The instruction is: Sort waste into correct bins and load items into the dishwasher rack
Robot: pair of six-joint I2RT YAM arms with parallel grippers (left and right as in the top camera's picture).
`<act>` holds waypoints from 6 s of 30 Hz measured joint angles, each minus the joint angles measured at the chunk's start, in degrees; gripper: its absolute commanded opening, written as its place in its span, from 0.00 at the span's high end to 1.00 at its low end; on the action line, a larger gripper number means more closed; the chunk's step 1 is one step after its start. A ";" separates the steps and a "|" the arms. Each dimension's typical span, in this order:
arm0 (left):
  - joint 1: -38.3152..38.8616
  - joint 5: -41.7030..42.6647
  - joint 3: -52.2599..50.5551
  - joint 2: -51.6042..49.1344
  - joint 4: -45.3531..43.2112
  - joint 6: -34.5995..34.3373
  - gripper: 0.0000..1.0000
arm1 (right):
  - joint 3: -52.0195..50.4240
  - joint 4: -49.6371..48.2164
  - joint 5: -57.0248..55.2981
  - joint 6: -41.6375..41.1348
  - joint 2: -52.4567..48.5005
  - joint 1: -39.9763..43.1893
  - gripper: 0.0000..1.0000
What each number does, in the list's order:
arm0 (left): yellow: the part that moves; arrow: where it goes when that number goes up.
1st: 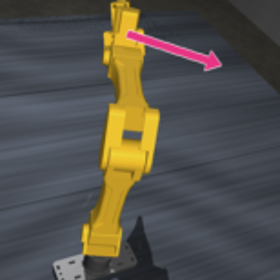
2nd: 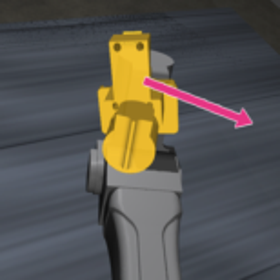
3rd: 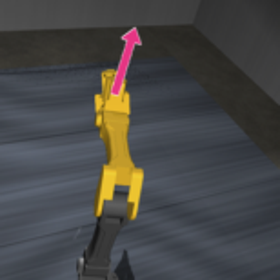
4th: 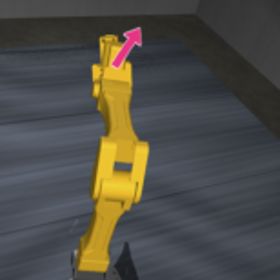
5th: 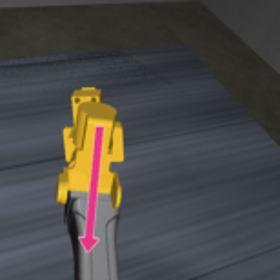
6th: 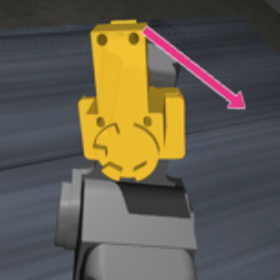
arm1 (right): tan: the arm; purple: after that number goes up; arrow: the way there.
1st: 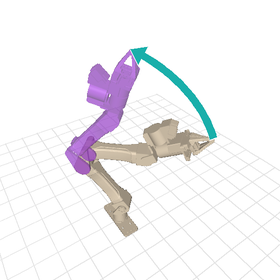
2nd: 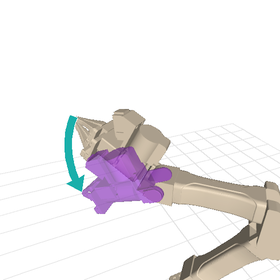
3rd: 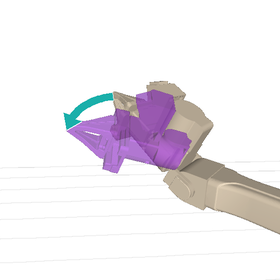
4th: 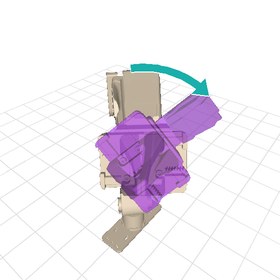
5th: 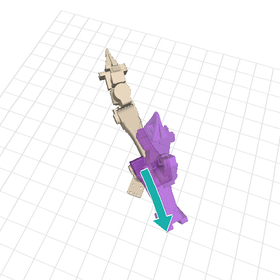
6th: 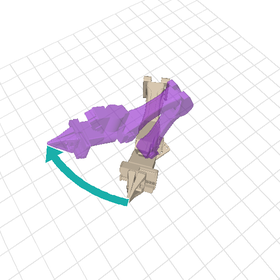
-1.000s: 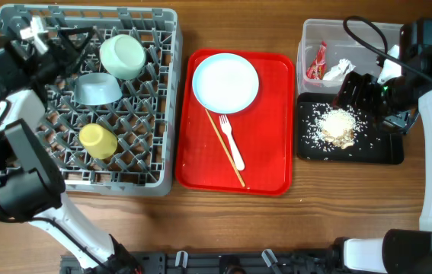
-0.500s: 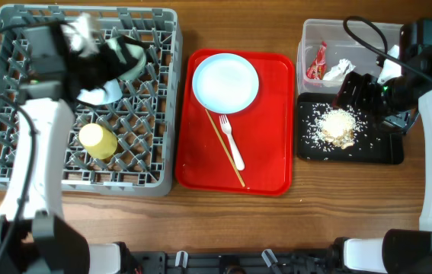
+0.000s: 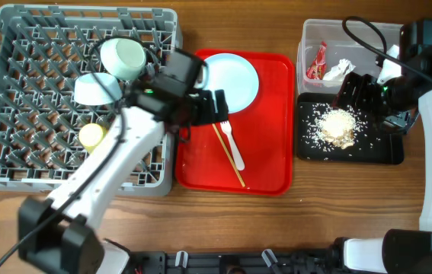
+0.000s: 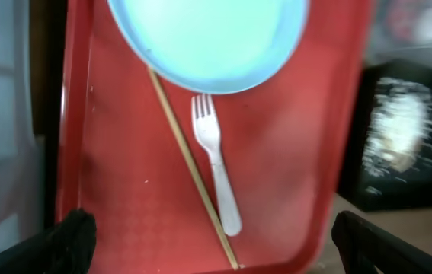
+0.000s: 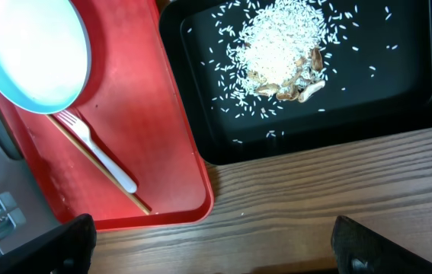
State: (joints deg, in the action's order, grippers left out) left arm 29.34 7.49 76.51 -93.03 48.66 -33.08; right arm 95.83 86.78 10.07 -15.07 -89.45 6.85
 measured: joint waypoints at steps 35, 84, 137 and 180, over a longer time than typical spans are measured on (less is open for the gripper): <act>5.97 -8.52 -0.04 -22.08 1.03 -13.99 0.74 | 0.00 1.09 0.00 0.00 0.00 0.00 0.00; -4.57 -10.23 2.64 3.19 3.87 14.23 0.96 | 0.00 1.92 0.00 0.44 0.00 0.00 0.00; 10.32 -10.23 2.91 -24.11 -9.18 -7.34 0.56 | 0.00 1.70 0.00 0.44 0.00 0.00 0.00; 13.57 -14.95 1.62 -19.47 -2.47 -6.34 0.96 | 0.00 1.55 0.00 0.44 0.00 0.00 0.00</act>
State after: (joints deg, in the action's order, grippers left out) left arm 42.92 -7.46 78.13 -112.51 46.19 -39.42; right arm 95.83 88.33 10.07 -14.63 -89.45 6.85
